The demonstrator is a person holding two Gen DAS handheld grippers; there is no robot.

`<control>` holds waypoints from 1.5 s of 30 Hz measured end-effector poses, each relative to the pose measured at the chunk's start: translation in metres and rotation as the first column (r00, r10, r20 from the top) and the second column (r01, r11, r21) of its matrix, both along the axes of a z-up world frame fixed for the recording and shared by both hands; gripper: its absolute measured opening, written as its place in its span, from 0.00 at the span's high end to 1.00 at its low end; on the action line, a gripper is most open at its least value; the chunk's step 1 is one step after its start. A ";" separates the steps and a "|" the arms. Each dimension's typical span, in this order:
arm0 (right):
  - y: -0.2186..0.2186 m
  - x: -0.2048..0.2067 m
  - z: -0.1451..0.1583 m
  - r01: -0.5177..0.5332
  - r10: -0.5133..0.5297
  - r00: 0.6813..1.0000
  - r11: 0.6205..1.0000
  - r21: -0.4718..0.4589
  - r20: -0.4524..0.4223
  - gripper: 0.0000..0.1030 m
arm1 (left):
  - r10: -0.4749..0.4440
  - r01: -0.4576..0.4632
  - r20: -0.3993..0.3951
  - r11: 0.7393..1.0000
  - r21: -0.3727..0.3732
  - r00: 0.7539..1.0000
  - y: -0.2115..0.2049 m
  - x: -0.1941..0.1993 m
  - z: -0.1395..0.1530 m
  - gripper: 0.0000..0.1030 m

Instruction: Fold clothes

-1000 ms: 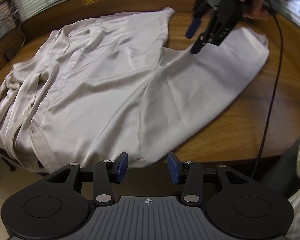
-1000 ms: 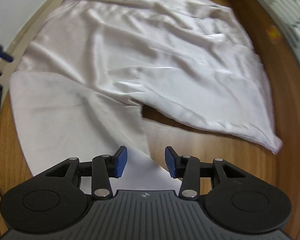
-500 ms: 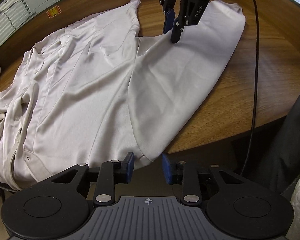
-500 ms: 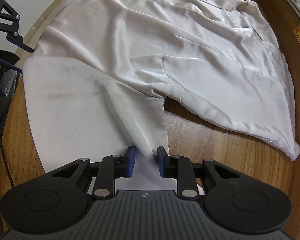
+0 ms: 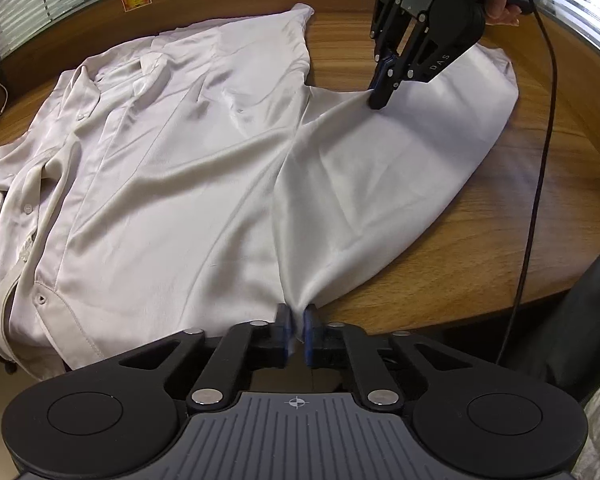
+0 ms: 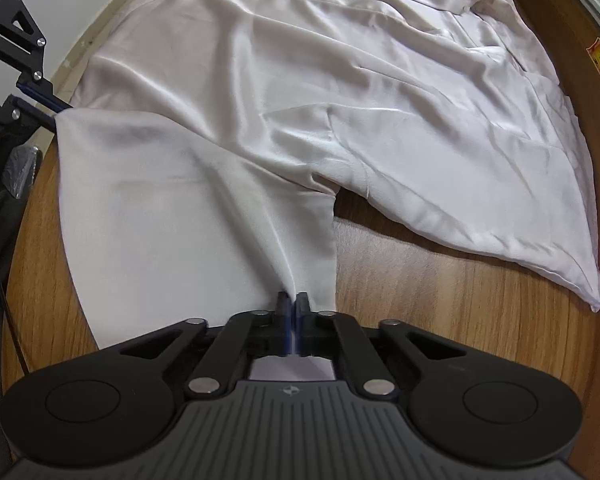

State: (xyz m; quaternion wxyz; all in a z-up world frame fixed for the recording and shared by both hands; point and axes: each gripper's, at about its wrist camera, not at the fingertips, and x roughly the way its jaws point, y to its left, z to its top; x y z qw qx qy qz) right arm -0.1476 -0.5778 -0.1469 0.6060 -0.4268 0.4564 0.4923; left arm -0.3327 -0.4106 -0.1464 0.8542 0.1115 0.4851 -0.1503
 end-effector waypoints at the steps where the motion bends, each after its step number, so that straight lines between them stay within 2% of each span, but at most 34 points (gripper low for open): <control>1: -0.002 -0.001 0.001 0.000 0.000 1.000 1.000 0.001 -0.004 0.99 | 0.000 0.000 -0.007 1.000 -0.009 1.000 0.001 0.000 0.000 0.93; 10: -0.029 -0.019 0.006 0.018 -0.021 0.997 0.999 -0.046 -0.072 0.99 | -0.003 -0.008 -0.076 0.989 -0.149 0.997 -0.004 -0.006 0.004 0.93; 12: -0.034 -0.021 0.006 0.032 -0.037 0.996 0.998 -0.055 -0.083 0.99 | -0.004 -0.009 -0.081 0.987 -0.161 0.997 -0.006 -0.007 0.006 0.93; 14: -0.037 -0.021 0.009 0.053 -0.058 0.994 0.997 -0.055 -0.092 0.98 | 0.021 -0.033 -0.079 0.986 -0.161 0.997 -0.004 -0.007 0.009 0.87; 15: -0.037 -0.021 0.012 0.063 -0.068 0.994 0.997 -0.050 -0.088 0.97 | 0.039 -0.051 -0.079 0.985 -0.166 0.996 0.000 -0.006 0.011 0.86; 18: -0.037 -0.016 0.023 0.104 -0.106 0.991 0.994 -0.027 -0.078 0.77 | 0.096 -0.109 -0.082 0.978 -0.180 0.992 0.018 -0.003 0.020 0.83; 21: -0.036 -0.003 0.037 0.175 -0.173 0.982 0.984 0.016 -0.078 0.77 | 0.155 -0.167 -0.077 0.968 -0.185 0.985 0.040 -0.002 0.031 0.83; 24: -0.032 0.010 0.049 0.289 -0.285 0.956 0.956 0.053 -0.062 0.74 | 0.213 -0.220 -0.057 0.957 -0.187 0.975 0.068 0.002 0.042 0.77; 28: -0.022 0.024 0.059 0.464 -0.458 0.885 0.879 0.107 -0.080 0.73 | 0.254 -0.253 -0.015 0.953 -0.167 0.967 0.108 0.015 0.056 0.72; 32: -0.005 0.021 0.067 0.627 -0.615 0.779 0.762 0.158 -0.122 0.72 | 0.248 -0.244 0.011 0.958 -0.150 0.969 0.153 0.034 0.066 0.68; 38: 0.032 0.011 0.074 0.806 -0.794 0.586 0.552 0.212 -0.159 0.63 | 0.121 -0.115 0.055 0.988 -0.105 0.991 0.210 0.072 0.080 0.62; 42: 0.058 -0.001 0.075 0.882 -0.878 0.448 0.403 0.244 -0.168 0.63 | 0.012 -0.006 0.113 0.999 -0.052 0.994 0.238 0.100 0.087 0.58; 45: 0.076 -0.011 0.077 0.907 -0.916 0.369 0.317 0.277 -0.158 0.63 | -0.057 0.063 0.129 0.997 -0.043 0.990 0.255 0.122 0.090 0.58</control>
